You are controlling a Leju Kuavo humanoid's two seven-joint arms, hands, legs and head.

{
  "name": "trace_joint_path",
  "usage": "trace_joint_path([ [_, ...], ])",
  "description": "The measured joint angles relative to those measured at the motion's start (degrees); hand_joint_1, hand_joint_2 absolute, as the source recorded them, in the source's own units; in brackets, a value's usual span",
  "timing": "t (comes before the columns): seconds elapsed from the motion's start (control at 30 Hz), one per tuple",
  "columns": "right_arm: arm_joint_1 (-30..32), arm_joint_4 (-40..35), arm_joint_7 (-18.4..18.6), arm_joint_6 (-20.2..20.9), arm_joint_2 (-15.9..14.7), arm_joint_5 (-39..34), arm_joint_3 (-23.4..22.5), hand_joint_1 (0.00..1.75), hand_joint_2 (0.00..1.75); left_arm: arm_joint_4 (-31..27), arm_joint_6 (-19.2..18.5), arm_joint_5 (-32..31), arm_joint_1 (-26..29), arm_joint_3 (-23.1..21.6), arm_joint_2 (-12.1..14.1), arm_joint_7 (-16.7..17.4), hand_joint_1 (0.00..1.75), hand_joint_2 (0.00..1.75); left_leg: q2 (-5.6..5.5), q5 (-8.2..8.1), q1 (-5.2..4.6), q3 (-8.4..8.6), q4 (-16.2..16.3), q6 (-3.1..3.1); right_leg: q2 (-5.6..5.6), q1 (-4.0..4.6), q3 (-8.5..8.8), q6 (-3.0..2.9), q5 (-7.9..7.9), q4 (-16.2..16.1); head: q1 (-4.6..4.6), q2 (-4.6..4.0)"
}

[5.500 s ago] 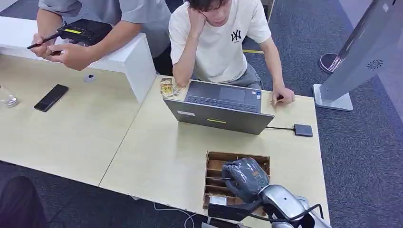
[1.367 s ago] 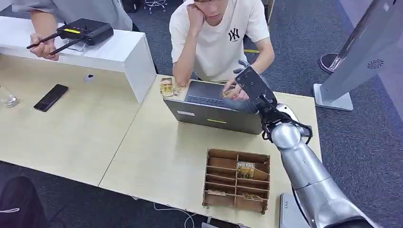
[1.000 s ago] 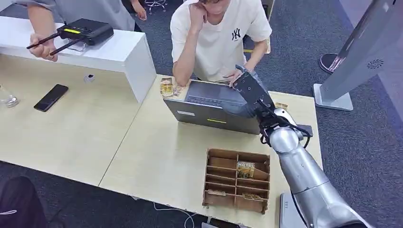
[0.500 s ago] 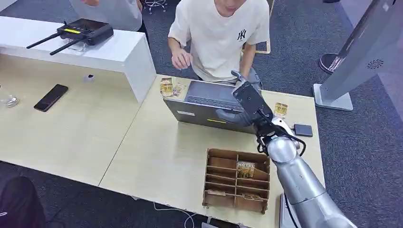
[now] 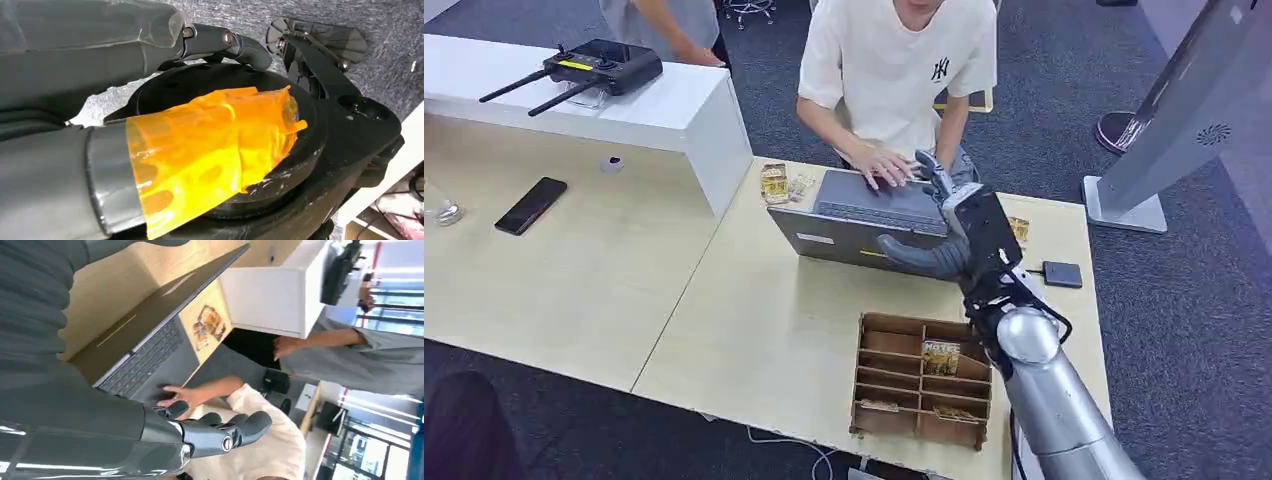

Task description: Pass the card to the sensor for recognition and then transmit it.

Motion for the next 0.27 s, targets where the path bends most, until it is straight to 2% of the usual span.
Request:
trace_joint_path([
  [0.27, 3.7, -5.1, -2.3, -1.0, -0.1, -2.5, -0.9, 0.0, 1.75, 0.0, -0.7, -0.9, 0.3, 0.3, 0.2, -0.6, 0.0, 0.0, 0.01, 0.0, 0.0, 0.0, 0.0, 0.0, 0.0, 0.0, 0.0, 0.0, 0.0, 0.0, -0.02, 0.0],
])
